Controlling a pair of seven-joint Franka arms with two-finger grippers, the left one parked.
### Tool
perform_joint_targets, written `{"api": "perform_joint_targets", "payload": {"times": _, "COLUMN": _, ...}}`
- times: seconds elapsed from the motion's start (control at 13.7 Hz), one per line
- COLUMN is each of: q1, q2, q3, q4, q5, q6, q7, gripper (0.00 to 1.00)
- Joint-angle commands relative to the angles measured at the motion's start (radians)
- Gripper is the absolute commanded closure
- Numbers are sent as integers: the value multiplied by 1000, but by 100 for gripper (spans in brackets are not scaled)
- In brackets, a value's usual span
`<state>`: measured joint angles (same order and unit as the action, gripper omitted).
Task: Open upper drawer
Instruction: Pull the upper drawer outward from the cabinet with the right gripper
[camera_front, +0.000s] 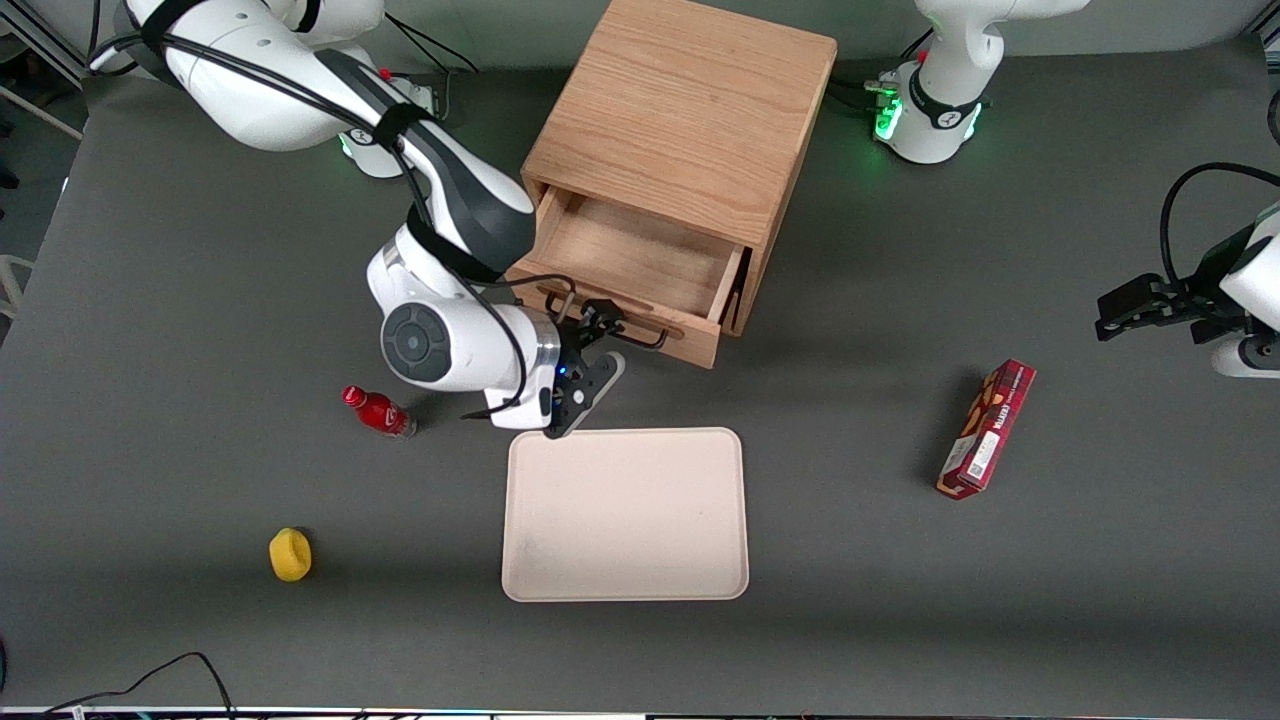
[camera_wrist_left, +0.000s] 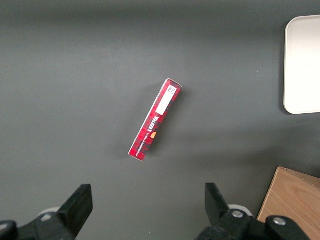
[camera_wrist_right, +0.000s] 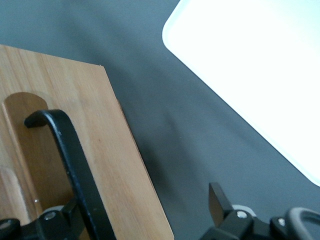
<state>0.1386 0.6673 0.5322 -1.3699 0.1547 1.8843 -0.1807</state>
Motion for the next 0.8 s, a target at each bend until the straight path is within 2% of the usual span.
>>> {"api": "perform_joint_targets", "payload": {"times": 0.0, "q1": 10, "q2": 75, "q3": -14, "q4": 139, "q5": -27, "q6": -79, "q7": -48, "gripper": 0}}
{"api": "perform_joint_targets", "payload": {"times": 0.51, "q1": 4, "q2": 129, "q3": -86, "q4": 259, "q5": -18, "q6": -85, "q7": -166, "gripper": 0}}
{"api": "perform_joint_targets", "payload": {"times": 0.73, "q1": 3, "q2": 166, "q3": -103, "q4": 371, "q5": -18, "q6": -155, "q7": -181, "gripper": 0}}
